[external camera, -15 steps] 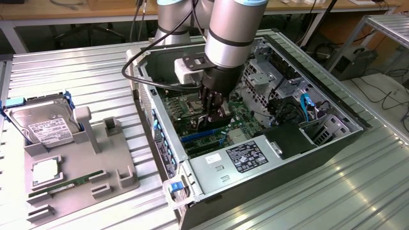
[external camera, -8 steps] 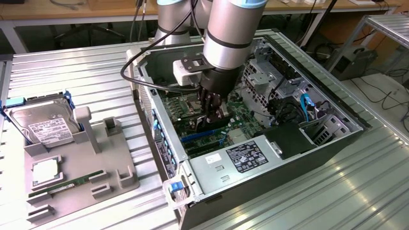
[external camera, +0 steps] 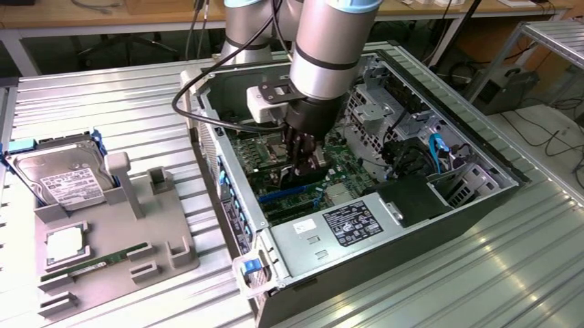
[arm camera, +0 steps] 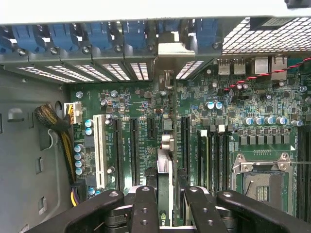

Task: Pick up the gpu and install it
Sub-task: 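Insert the gpu into the slot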

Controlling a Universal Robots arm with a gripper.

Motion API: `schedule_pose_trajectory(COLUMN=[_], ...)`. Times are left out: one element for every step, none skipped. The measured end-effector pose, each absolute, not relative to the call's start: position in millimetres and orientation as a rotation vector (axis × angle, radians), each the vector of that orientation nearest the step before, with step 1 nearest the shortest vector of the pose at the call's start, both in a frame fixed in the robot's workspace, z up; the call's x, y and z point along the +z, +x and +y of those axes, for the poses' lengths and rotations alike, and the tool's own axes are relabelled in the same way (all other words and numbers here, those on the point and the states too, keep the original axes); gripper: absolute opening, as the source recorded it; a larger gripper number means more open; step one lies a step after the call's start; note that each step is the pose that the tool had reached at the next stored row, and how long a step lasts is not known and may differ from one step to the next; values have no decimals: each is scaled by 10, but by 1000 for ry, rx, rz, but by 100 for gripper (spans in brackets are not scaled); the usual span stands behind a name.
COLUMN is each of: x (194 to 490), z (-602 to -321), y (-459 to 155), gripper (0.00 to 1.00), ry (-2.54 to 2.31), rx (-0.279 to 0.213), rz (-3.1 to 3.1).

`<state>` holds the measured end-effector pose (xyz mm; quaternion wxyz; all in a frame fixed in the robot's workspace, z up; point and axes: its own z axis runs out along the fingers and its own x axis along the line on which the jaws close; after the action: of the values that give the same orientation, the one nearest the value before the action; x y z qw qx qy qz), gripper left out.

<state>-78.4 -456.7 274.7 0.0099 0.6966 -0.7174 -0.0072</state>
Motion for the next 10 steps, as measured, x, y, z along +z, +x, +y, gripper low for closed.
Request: schedule_pose_trajectory(x=[2743,2726,2724,2713,2685,2650,2646,2646,2645,2644], z=[-4566,-4562,-4552,-4550,-4551,-4533,-4527,-4527,-4527,-4526], y=[-784,-785,-791,-805,-819,-824,-824,-825,-827,-828], gripper=[26,26,26,26,26,26,26,26,26,26], ry=[2175,2175,2175,2175,2175,2192,2197,2199,2199,2199], rx=[-22,-23,-23,-23,-23,-23,-23,-23,-23,-23], rz=[-2240,-2240,-2240,-2240,-2239,-2223,-2218,-2216,-2216,-2216])
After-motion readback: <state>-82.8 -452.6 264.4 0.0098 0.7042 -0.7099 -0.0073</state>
